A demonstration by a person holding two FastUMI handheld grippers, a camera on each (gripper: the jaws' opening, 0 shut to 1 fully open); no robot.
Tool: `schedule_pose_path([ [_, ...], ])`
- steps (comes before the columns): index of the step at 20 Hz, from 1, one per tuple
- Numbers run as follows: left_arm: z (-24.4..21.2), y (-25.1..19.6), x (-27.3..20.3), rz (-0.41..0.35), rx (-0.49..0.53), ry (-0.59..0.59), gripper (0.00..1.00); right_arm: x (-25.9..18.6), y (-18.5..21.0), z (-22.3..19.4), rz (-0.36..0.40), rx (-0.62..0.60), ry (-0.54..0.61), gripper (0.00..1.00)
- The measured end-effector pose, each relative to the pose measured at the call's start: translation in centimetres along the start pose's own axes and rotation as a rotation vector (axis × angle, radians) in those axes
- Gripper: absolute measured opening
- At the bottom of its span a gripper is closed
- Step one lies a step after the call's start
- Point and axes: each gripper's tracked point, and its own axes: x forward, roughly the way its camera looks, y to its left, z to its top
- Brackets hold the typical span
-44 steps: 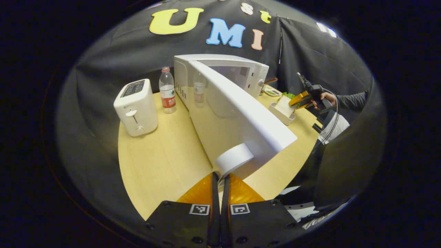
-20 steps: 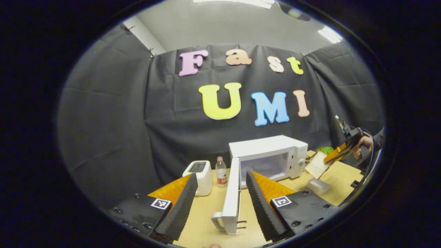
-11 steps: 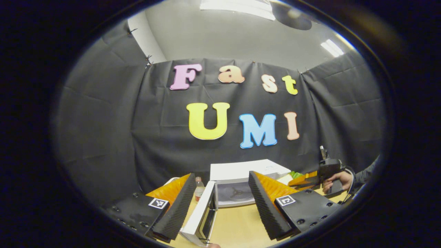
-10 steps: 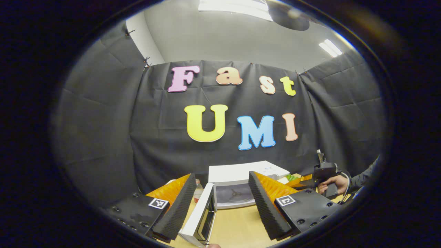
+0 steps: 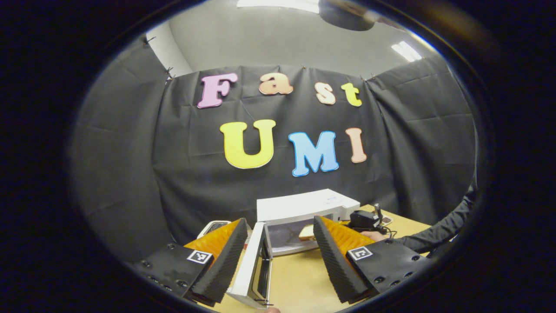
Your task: Open the microwave oven with the left hand, put the food in, and close the microwave oven.
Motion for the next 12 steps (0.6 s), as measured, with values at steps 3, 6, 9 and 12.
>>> schedule_pose_path([
  [3,-0.4,0.7,-0.3,0.014,-0.015,0.027,1.00,3.8,0.1,-0.5,0.021,0.081,-0.078,0.27],
  [6,-1.7,1.2,-1.4,0.035,-0.035,0.074,1.00,6.8,-0.5,-0.5,0.016,0.110,-0.168,0.27],
  [9,-1.9,1.8,-2.7,0.051,-0.025,0.109,1.00,9.5,-1.3,-0.9,-0.006,0.177,-0.227,0.27],
  [12,-2.4,2.1,-3.2,0.052,-0.022,0.130,0.94,11.9,-2.0,-1.0,-0.036,0.190,-0.265,0.27],
])
